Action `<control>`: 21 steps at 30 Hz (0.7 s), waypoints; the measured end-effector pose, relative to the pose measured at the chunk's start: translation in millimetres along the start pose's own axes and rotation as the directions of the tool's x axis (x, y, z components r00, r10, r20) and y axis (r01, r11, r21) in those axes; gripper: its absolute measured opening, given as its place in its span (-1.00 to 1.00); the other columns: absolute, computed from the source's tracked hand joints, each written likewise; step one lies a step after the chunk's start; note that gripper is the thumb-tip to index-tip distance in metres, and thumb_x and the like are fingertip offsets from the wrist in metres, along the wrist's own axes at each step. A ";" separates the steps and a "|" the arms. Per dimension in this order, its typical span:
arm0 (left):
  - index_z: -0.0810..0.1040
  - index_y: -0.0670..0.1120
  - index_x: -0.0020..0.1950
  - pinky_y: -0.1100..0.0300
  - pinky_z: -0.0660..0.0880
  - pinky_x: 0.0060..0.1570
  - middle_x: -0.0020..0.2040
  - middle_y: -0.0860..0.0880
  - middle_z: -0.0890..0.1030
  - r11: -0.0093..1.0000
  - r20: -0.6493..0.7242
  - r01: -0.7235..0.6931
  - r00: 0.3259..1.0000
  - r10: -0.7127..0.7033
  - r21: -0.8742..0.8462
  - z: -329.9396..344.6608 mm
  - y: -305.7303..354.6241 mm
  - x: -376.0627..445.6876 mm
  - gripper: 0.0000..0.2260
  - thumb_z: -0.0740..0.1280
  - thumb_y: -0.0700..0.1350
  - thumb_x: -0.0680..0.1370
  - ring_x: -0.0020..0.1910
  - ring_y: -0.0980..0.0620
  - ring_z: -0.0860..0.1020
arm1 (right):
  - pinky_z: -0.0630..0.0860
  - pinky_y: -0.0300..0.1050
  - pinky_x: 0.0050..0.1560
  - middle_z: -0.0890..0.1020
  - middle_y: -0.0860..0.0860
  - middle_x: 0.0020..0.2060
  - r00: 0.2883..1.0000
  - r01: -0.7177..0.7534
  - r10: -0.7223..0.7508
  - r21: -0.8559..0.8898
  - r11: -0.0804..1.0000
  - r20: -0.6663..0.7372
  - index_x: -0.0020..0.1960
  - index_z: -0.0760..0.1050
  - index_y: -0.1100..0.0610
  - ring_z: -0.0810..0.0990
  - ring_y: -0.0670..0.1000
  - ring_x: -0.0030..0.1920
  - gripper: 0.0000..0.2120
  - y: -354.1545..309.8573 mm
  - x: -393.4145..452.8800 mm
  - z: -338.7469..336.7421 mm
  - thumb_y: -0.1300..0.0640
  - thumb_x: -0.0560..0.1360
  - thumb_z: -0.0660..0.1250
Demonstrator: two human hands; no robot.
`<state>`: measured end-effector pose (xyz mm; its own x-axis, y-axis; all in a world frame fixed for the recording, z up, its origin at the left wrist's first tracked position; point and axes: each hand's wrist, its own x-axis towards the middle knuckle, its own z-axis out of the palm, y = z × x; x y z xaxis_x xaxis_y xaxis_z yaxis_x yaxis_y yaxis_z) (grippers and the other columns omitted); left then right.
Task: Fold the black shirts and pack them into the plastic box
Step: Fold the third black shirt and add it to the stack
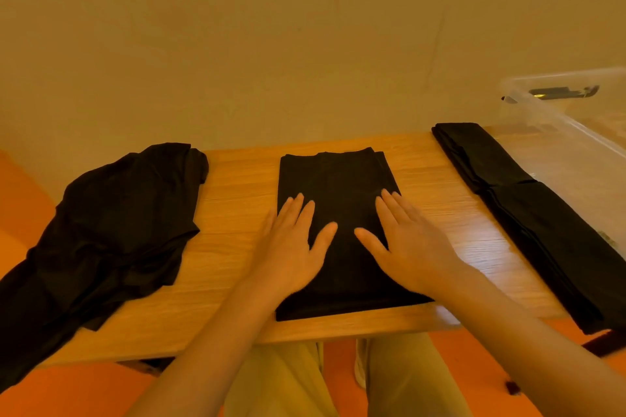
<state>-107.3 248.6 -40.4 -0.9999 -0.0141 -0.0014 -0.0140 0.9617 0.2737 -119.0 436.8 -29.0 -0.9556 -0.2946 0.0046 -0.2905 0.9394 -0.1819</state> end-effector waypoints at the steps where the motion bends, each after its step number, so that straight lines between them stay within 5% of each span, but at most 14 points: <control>1: 0.00 0.04 0.58 0.08 -0.22 0.50 0.59 0.04 -0.07 1.000 -0.036 -0.002 0.999 0.002 0.004 -2.4 1.9 15.0 -0.42 -0.07 0.26 0.62 0.55 0.09 -0.15 | -0.18 -0.12 0.46 -0.11 0.03 0.55 0.999 0.019 -0.020 -0.005 1.000 -0.033 0.56 -0.13 0.12 -0.18 -0.02 0.53 -0.30 -0.7 17.9 0.0 -0.28 0.58 -0.14; 12: -0.11 0.06 0.58 -0.02 -0.19 0.52 0.59 0.00 -0.15 0.988 0.052 0.032 0.998 -0.041 0.152 23.4 -6.5 76.4 -0.34 -0.12 0.35 0.57 0.55 0.03 -0.20 | -0.22 -0.02 0.52 -0.18 0.06 0.55 0.984 -0.170 0.174 -0.069 0.983 0.042 0.55 -0.24 0.15 -0.24 0.01 0.53 -0.20 21.0 88.8 32.2 -0.37 0.54 -0.20; 21: 0.04 0.01 0.58 0.01 -0.12 0.53 0.59 -0.03 0.00 0.999 -0.066 0.031 0.997 -0.028 0.040 8.6 -1.0 114.0 -0.39 -0.08 0.29 0.61 0.56 0.02 -0.09 | -0.19 -0.03 0.51 -0.07 0.09 0.55 0.997 -0.065 0.062 -0.078 0.995 -0.043 0.56 -0.08 0.18 -0.17 0.03 0.54 -0.28 21.3 119.5 17.4 -0.29 0.59 -0.14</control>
<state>-221.3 248.4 -49.1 -0.9968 -0.0589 0.0543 -0.0446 0.9711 0.2345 -238.6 418.5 -49.5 -0.9730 -0.2280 0.0358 -0.2305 0.9675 -0.1043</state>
